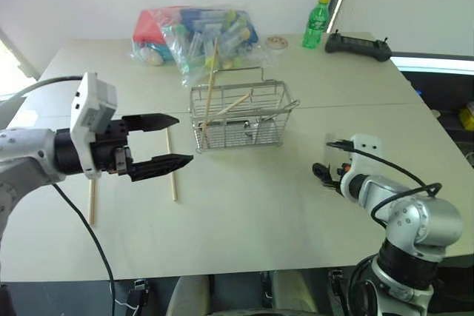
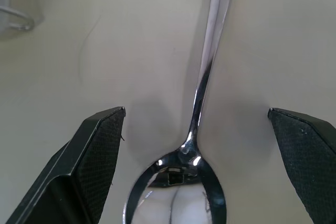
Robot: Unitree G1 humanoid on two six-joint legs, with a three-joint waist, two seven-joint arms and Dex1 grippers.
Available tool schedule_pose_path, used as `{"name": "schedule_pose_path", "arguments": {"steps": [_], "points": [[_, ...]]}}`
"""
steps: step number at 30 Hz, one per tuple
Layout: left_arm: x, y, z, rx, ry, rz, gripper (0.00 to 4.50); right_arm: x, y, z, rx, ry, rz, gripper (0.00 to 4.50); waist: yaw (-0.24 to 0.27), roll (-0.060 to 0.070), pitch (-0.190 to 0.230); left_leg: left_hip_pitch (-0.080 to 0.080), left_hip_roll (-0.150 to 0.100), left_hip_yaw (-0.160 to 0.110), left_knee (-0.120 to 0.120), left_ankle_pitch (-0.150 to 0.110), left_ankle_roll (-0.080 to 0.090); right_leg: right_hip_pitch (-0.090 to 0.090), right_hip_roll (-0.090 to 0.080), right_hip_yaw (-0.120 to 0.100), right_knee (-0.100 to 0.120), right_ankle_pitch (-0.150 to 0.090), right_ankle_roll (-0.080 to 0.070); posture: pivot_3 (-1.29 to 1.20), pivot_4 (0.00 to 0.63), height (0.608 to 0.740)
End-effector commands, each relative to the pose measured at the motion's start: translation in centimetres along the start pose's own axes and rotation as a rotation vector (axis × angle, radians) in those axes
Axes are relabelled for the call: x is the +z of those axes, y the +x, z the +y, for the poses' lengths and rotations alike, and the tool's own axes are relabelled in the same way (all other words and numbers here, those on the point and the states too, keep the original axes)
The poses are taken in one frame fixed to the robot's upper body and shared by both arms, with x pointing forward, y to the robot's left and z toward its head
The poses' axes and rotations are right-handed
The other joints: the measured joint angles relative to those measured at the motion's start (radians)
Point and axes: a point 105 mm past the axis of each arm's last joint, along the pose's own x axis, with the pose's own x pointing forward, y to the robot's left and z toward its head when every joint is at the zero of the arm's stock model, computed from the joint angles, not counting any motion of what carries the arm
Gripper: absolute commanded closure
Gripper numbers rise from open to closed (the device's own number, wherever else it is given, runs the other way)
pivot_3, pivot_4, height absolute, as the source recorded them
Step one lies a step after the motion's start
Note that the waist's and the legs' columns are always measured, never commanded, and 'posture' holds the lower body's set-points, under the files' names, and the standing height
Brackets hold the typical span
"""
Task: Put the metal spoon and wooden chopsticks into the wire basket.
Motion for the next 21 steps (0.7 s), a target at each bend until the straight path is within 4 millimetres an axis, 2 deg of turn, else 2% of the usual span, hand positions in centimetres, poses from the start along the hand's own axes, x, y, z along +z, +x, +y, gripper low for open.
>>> {"name": "schedule_pose_path", "arguments": {"steps": [1, 7, 17, 21], "points": [[0.9, 0.0, -0.2, -0.005, 0.038, -0.013, 0.03, 1.6, 0.2, 0.0, 0.017, -0.011, -0.014, 0.0, 0.0, 0.0, 0.0, 0.0, 0.0, 0.0, 0.0, 0.0, 0.0, 0.0, 0.0, 0.0, 0.0, 0.0, 0.0, 0.0, 0.15, 0.701], [0.9, 0.4, -0.5, -0.011, 0.039, -0.027, 0.03, 3.0, 1.3, 0.2, 0.06, 0.054, 0.022, 0.0, 0.002, 0.0, 0.0, 0.0, 0.002, -0.001, -0.002, 0.0, 0.0, 0.0, 0.003, 0.0, 0.0, 0.0, -0.001, 0.0, 0.15, 0.701], [1.2, 0.6, -0.5, -0.004, 0.044, -0.048, 0.03, 3.5, 2.3, -1.0, 0.018, 0.11, 0.128, 0.0, 0.003, -0.001, -0.001, 0.0, 0.002, -0.002, 0.0, 0.0, 0.0, 0.001, 0.004, 0.0, -0.001, 0.001, -0.002, 0.0, 0.15, 0.701], [0.9, 0.6, -1.2, -0.037, 0.03, -0.036, 0.03, 2.9, 2.3, -0.9, 0.037, 0.118, 0.179, 0.0, 0.003, -0.002, -0.001, 0.0, 0.002, -0.003, 0.001, 0.0, 0.0, 0.002, 0.005, 0.0, -0.001, 0.001, -0.002, 0.0, 0.15, 0.701]]}}
